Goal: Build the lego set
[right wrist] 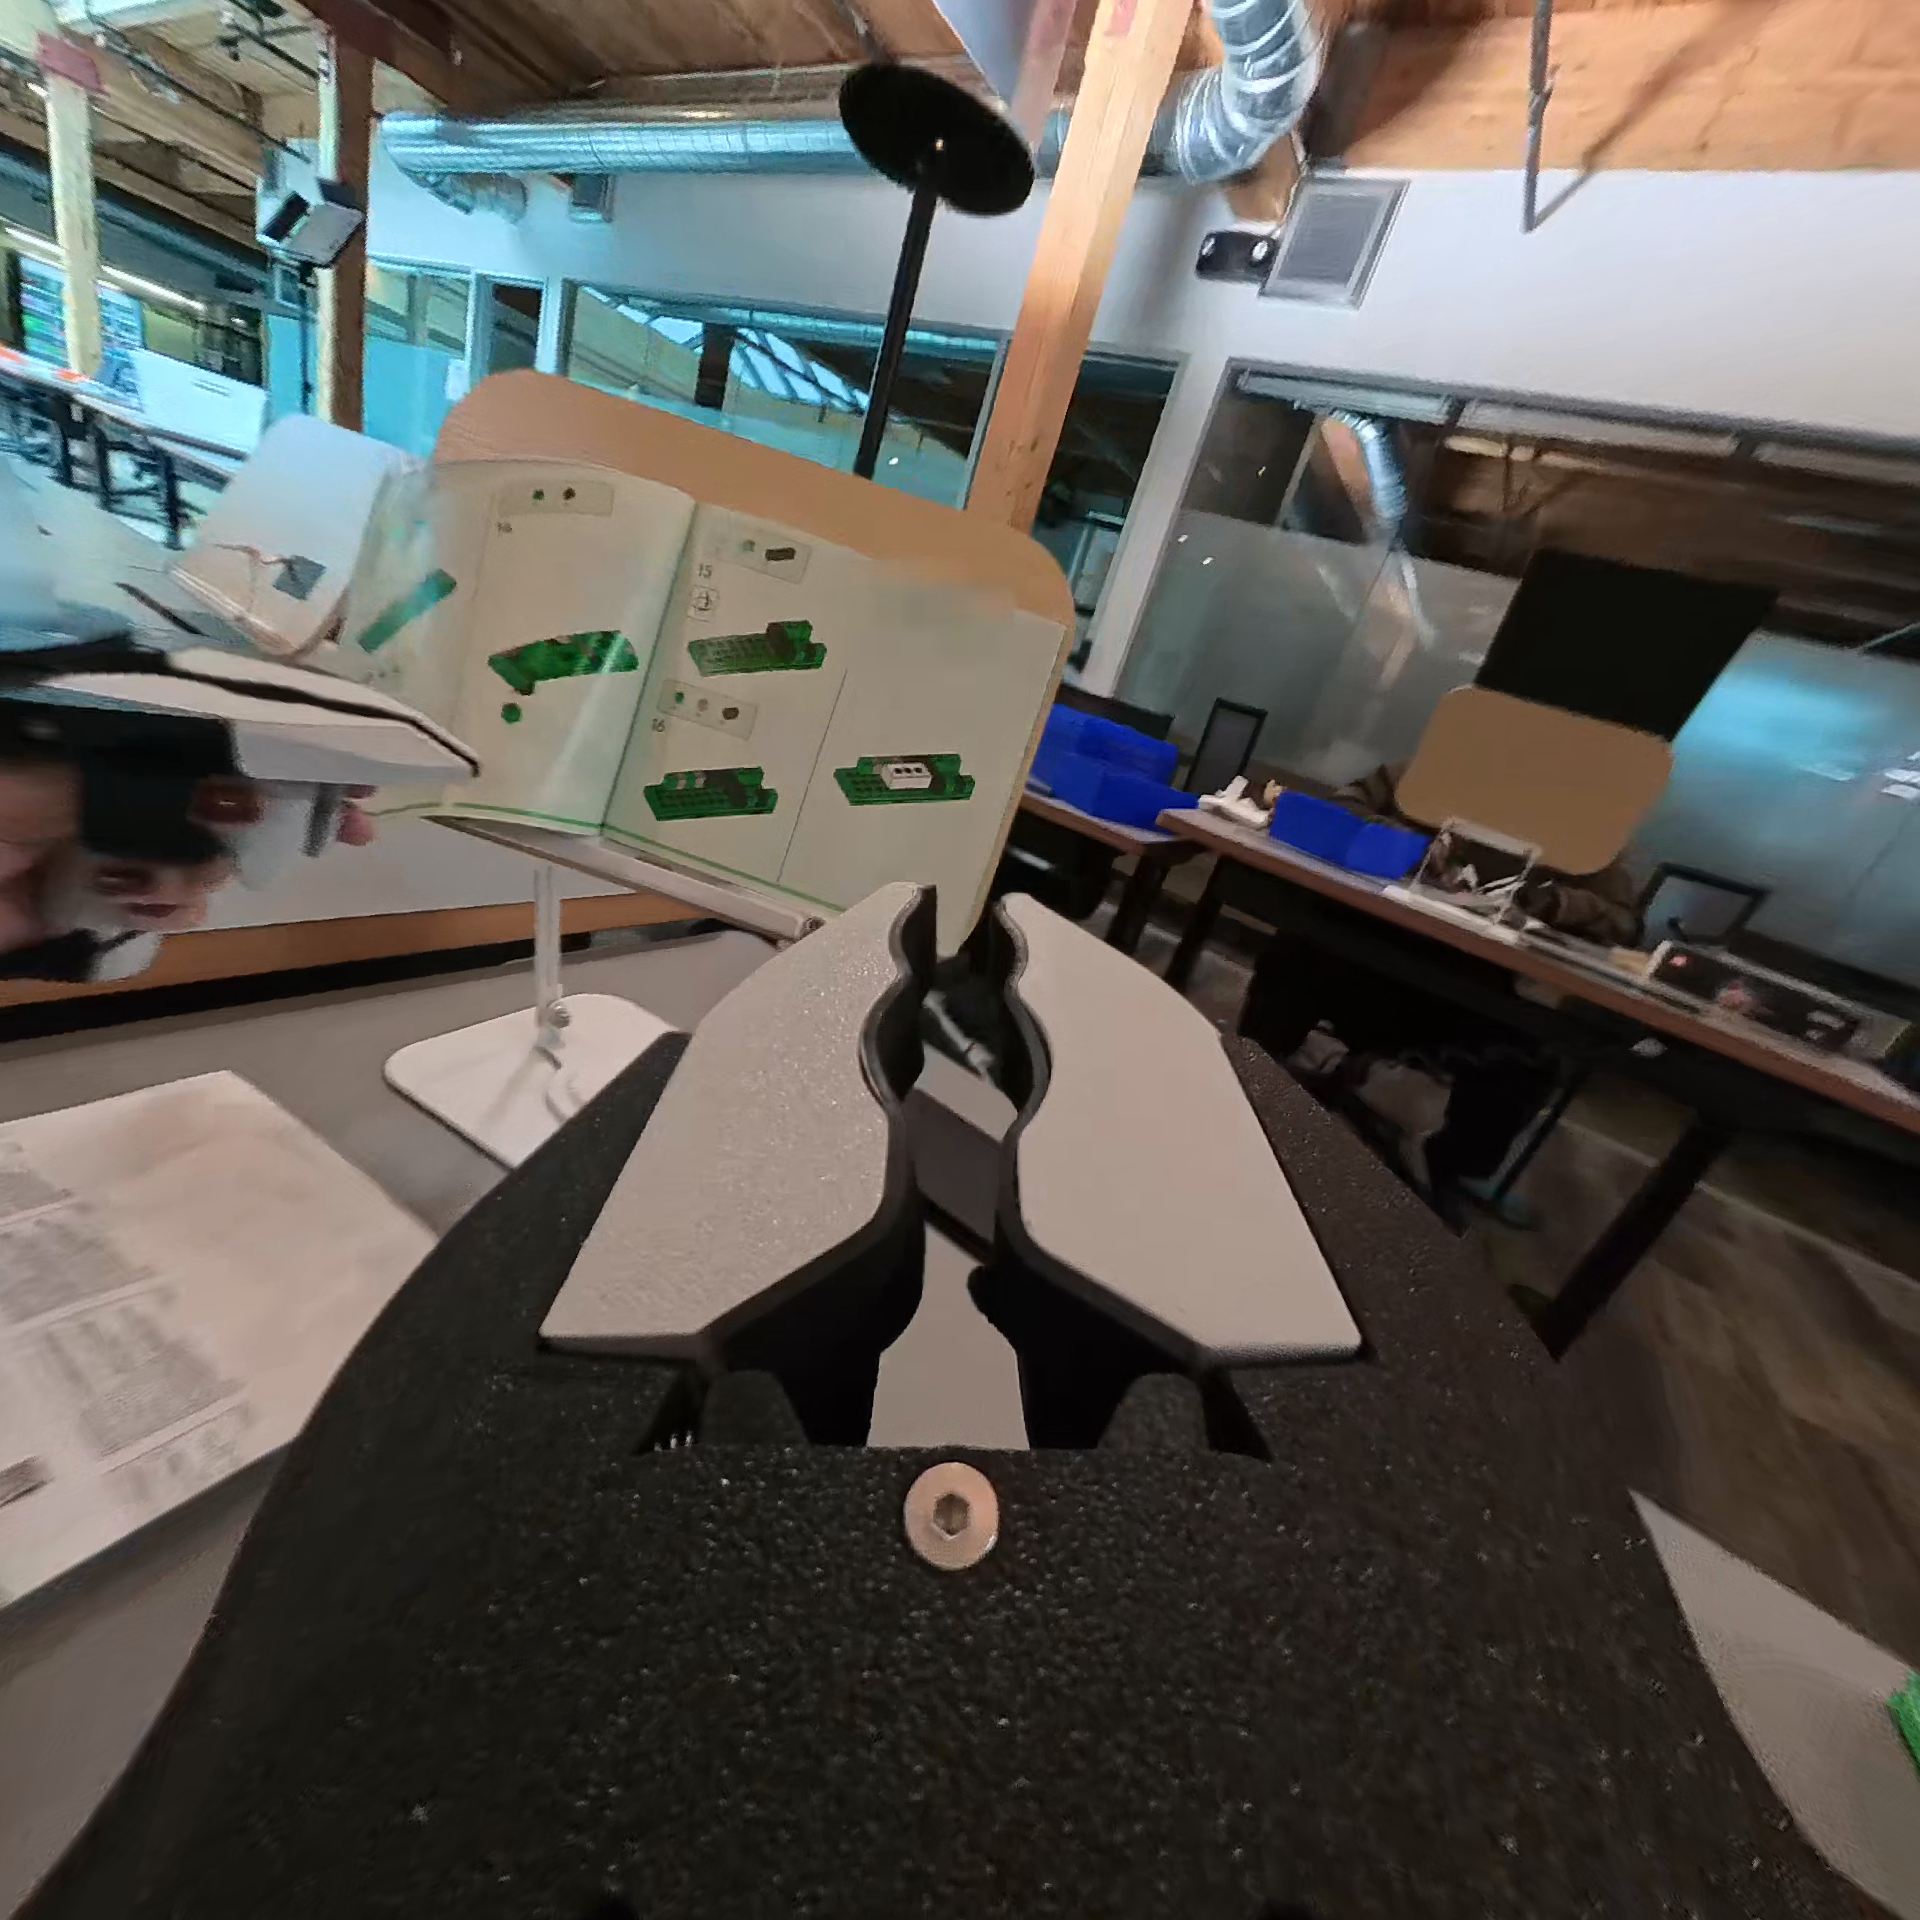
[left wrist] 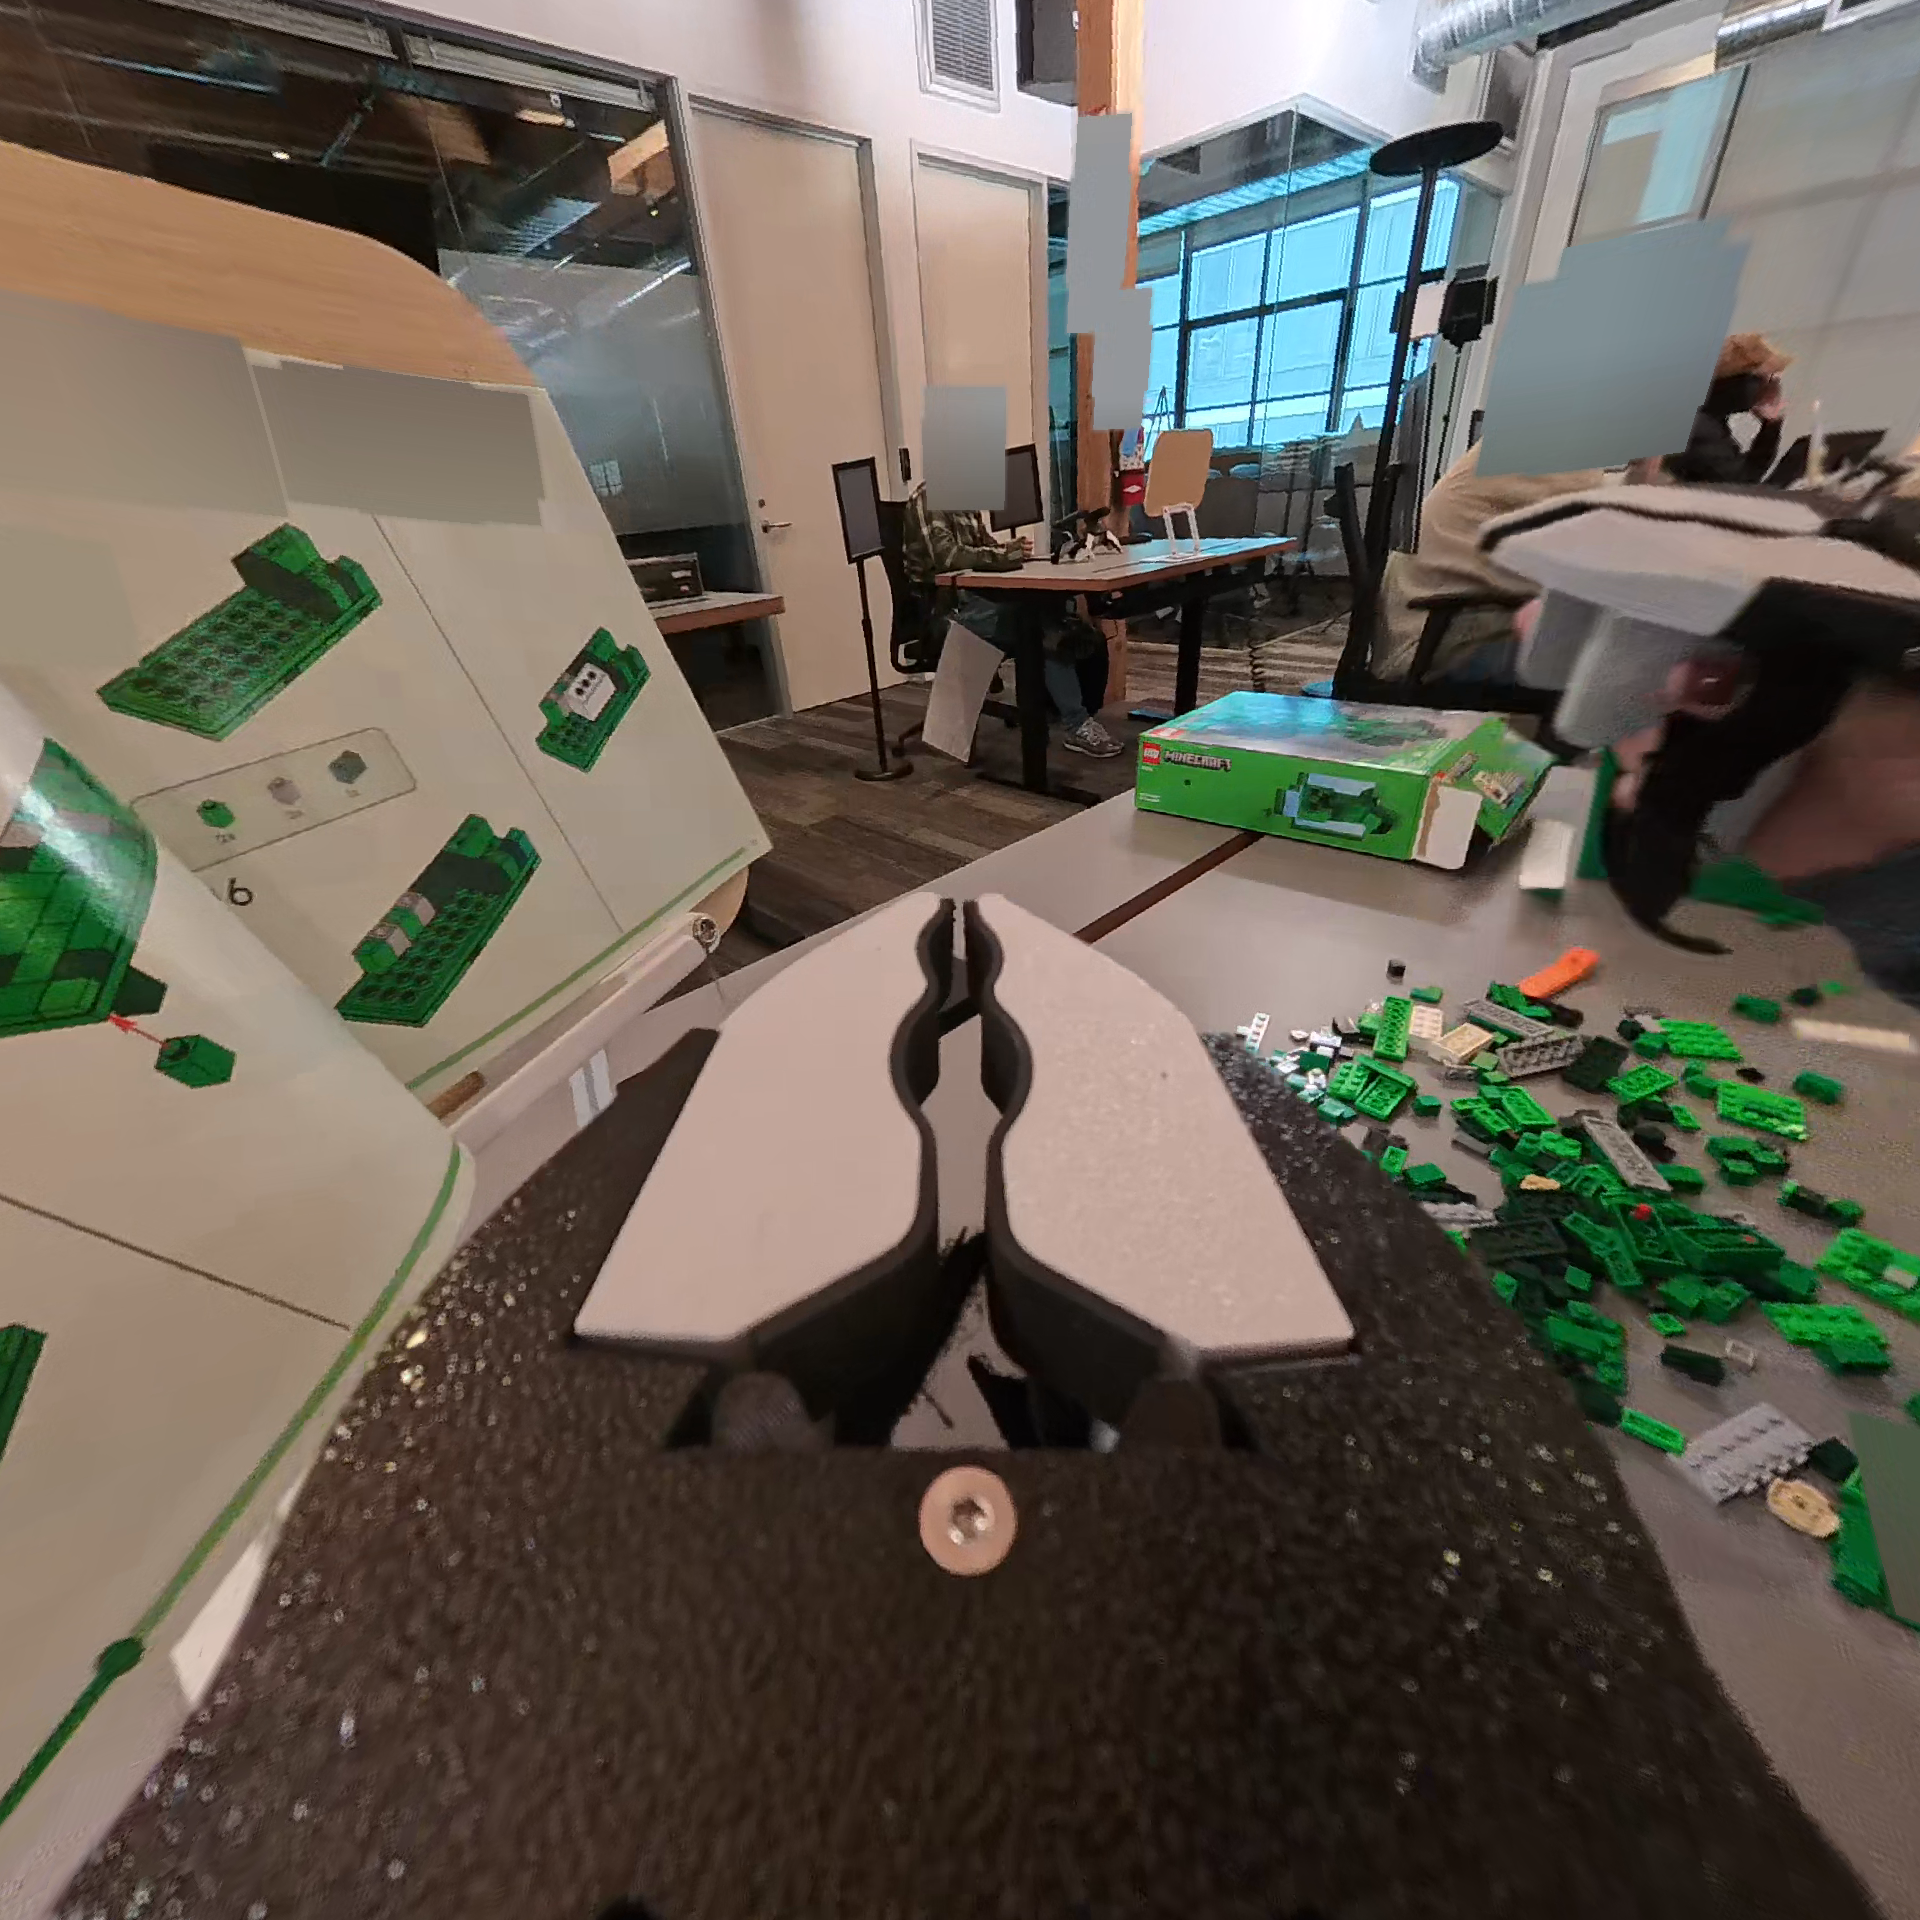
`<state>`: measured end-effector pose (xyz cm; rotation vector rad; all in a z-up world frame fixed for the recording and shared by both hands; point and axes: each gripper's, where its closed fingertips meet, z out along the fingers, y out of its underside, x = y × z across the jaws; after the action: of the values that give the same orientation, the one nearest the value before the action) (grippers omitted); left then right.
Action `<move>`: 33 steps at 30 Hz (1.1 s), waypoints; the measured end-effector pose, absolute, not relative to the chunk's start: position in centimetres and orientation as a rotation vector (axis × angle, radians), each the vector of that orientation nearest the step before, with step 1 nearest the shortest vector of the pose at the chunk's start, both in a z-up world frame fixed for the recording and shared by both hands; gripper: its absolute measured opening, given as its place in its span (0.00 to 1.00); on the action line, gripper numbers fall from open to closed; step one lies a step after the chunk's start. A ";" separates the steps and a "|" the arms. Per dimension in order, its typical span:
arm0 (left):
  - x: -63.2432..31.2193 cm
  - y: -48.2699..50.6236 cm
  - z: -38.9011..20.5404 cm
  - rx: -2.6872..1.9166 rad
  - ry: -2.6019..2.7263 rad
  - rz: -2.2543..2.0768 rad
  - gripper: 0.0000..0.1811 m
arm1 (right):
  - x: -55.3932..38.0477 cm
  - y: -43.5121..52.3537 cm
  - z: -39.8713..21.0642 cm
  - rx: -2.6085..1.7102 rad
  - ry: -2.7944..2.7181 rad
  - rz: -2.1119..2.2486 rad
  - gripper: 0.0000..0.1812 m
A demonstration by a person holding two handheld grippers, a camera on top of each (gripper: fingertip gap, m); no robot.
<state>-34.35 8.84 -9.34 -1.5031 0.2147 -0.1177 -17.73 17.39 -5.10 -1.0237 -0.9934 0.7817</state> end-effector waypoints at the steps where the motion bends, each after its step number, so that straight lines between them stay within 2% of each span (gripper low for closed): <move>1: -34.1 8.8 -9.1 -1.500 0.208 -0.126 0.01 | -16.8 17.1 -4.7 -1.032 -1.010 0.798 0.05; 6: -32.4 7.9 -7.5 -1.520 0.246 -0.010 0.01 | -13.0 16.3 -2.1 -0.987 -0.946 0.829 0.08; 8: -32.0 7.2 -7.1 -1.524 0.263 0.092 0.02 | -12.0 16.4 -0.6 -0.941 -0.857 0.866 0.13; 14: -33.2 6.3 -9.4 -1.618 0.218 0.409 0.03 | -11.6 15.8 -0.2 -0.967 -0.878 0.996 0.14; 21: -30.2 8.3 -11.7 -1.590 0.313 0.662 0.09 | -11.1 16.7 -0.8 -1.015 -0.890 1.031 0.15; 33: -29.8 12.2 -12.8 -1.568 0.332 0.765 0.15 | -8.1 16.0 1.2 -0.942 -0.879 1.007 0.15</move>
<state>-29.76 12.24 -12.83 -1.5675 0.3318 0.7649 -8.13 15.96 1.15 -0.9415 -0.8786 1.0074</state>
